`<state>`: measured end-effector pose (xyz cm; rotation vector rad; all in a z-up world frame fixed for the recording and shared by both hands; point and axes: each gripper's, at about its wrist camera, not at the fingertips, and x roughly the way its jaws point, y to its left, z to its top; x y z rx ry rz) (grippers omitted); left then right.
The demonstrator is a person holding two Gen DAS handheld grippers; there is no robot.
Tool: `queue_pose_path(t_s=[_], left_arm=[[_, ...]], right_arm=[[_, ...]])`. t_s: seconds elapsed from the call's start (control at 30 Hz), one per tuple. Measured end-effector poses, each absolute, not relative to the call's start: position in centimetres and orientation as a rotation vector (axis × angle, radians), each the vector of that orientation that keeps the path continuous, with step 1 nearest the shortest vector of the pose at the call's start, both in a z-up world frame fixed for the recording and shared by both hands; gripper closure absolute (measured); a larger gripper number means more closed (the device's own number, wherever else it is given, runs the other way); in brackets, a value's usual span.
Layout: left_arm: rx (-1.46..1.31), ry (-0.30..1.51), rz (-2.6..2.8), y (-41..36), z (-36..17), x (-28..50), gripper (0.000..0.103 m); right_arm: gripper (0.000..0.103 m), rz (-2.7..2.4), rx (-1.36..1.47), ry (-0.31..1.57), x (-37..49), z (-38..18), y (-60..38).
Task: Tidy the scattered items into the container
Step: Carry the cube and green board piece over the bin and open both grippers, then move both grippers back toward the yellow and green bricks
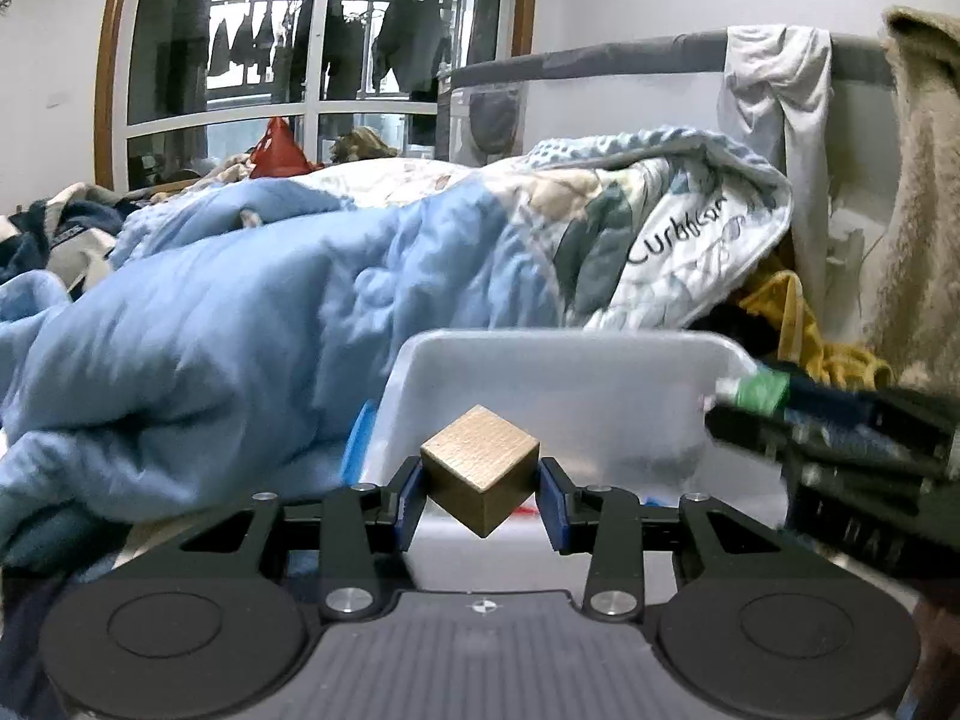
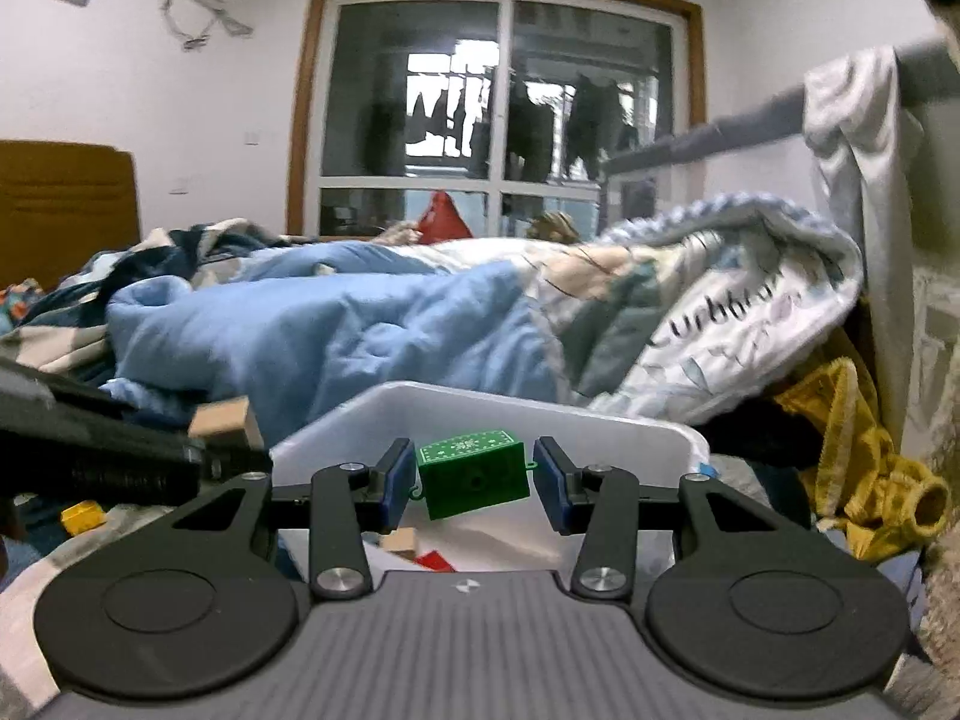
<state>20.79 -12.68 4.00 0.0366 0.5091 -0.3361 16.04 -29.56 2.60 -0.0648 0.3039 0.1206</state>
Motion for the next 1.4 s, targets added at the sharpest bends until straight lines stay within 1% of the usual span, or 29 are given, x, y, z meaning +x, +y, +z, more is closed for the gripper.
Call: queue_pose_path(t_s=[0.3,0.37,0.4,0.43,0.57,0.77,0.83,1.03,1.2,1.4], left_arm=[[0.107,0.559,-0.352,-17.3,2.8,25.4,0.059],[0.103,0.563,-0.343,-17.5,2.4,25.6,0.050],[0.099,0.556,-0.332,-17.4,2.4,25.4,0.041],[0.093,0.548,-0.324,-17.2,2.4,25.3,0.039],[0.056,0.548,-0.314,-15.5,2.7,24.7,0.039],[0.027,0.517,-0.292,-11.8,3.4,22.9,0.038],[0.006,0.525,-0.269,-10.1,3.2,22.8,0.036],[-0.042,0.556,-0.212,-4.6,1.9,21.4,0.036],[-0.025,0.586,-0.156,0.2,-0.3,19.3,0.035],[0.025,0.628,-0.055,6.9,-4.4,17.8,0.035]], right_arm=[[0.056,0.072,0.013,0.385,19.1,0.9,-32.2],[0.055,0.065,0.021,0.397,19.4,0.6,-32.6],[0.055,0.061,0.024,0.401,19.5,0.5,-32.7],[0.055,0.061,0.024,0.404,19.5,0.4,-32.7],[0.050,0.062,0.005,0.405,19.4,0.3,-32.4],[0.050,0.086,-0.015,0.398,18.8,0.9,-30.4],[0.050,0.100,-0.025,0.391,18.5,1.2,-29.4],[0.049,0.144,-0.067,0.382,17.2,1.7,-25.5],[0.046,0.193,-0.084,0.403,16.5,0.8,-21.6],[0.046,0.296,-0.102,0.459,15.8,-1.9,-17.2]])
